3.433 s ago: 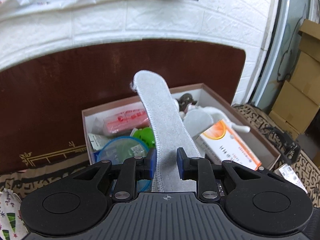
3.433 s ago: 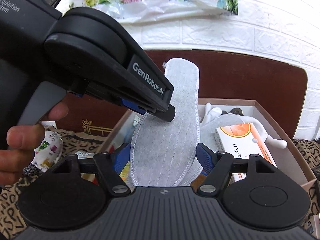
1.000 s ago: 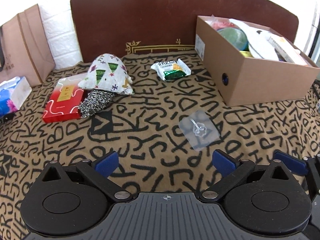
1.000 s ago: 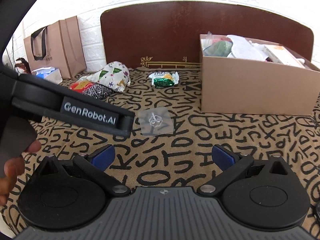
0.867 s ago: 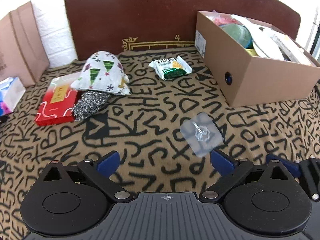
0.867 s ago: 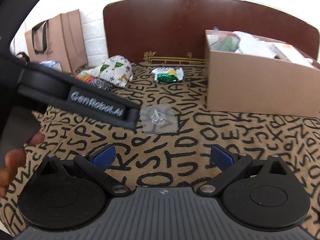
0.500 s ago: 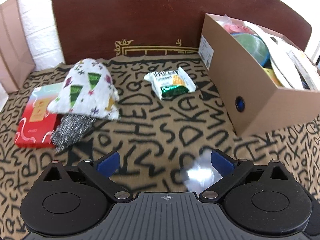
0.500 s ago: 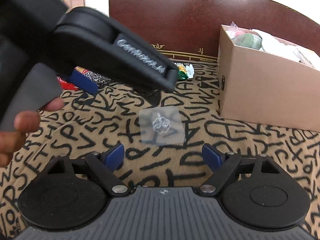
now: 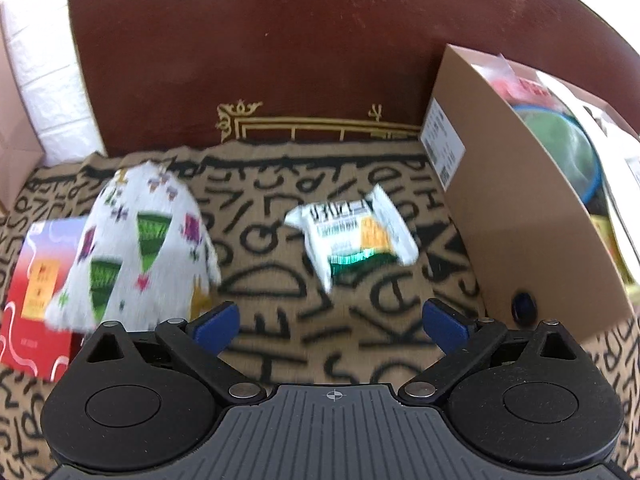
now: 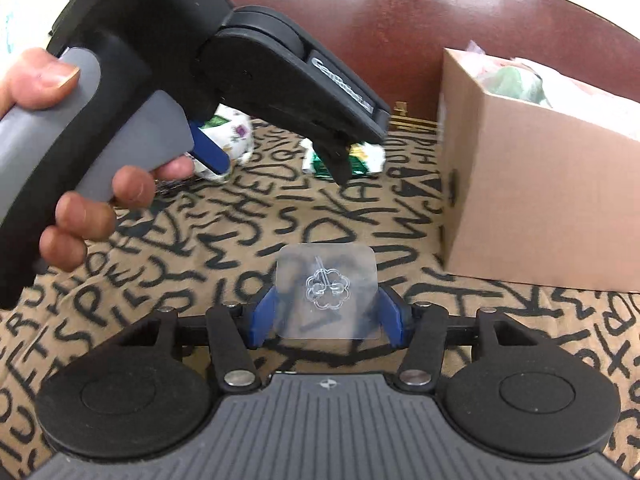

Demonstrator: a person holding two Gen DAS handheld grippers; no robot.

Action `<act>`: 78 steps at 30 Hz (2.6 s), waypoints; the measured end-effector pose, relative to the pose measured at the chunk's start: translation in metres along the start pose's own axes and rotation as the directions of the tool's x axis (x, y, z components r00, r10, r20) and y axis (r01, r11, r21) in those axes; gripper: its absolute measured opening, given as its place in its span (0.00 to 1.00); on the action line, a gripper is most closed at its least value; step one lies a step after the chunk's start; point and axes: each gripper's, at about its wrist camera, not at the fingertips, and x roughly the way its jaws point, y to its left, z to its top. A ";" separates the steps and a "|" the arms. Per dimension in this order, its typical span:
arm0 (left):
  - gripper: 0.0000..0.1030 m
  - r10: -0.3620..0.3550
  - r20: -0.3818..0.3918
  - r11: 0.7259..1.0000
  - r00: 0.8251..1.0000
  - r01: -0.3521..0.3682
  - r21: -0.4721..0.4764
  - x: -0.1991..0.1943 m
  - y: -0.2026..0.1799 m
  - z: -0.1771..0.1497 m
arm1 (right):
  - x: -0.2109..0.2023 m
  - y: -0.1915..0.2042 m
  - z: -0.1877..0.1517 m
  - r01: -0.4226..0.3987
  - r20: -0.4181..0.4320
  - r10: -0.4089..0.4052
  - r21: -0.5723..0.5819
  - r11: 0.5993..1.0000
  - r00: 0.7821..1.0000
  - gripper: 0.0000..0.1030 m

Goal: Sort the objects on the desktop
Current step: 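Close the right gripper on the clear hook packet while the left gripper closes on the snack packet, then carry both held packets over the cardboard box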

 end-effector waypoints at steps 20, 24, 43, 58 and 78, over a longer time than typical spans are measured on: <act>0.71 0.010 -0.064 0.999 0.998 -0.013 -0.042 0.059 0.002 0.036 | 0.002 -0.017 -0.005 0.032 0.002 -0.032 0.060 0.998 0.999 0.58; 0.56 -0.024 -0.085 0.998 0.996 0.019 -0.057 0.050 0.008 0.036 | 0.001 -0.016 -0.005 0.029 0.002 -0.030 0.065 0.997 1.000 0.58; 0.50 -0.133 -0.163 0.991 0.978 0.127 -0.043 -0.042 0.018 -0.069 | -0.053 -0.014 -0.037 0.042 -0.013 -0.041 0.090 0.995 0.999 0.57; 0.49 -0.187 -0.112 0.982 0.976 0.187 -0.007 -0.110 -0.002 -0.097 | -0.109 -0.024 -0.049 0.059 0.037 -0.064 0.131 0.990 0.997 0.56; 0.49 -0.274 0.064 0.960 0.960 0.269 0.083 -0.143 -0.098 0.012 | -0.146 -0.103 0.027 0.185 0.258 -0.222 0.160 0.970 0.940 0.56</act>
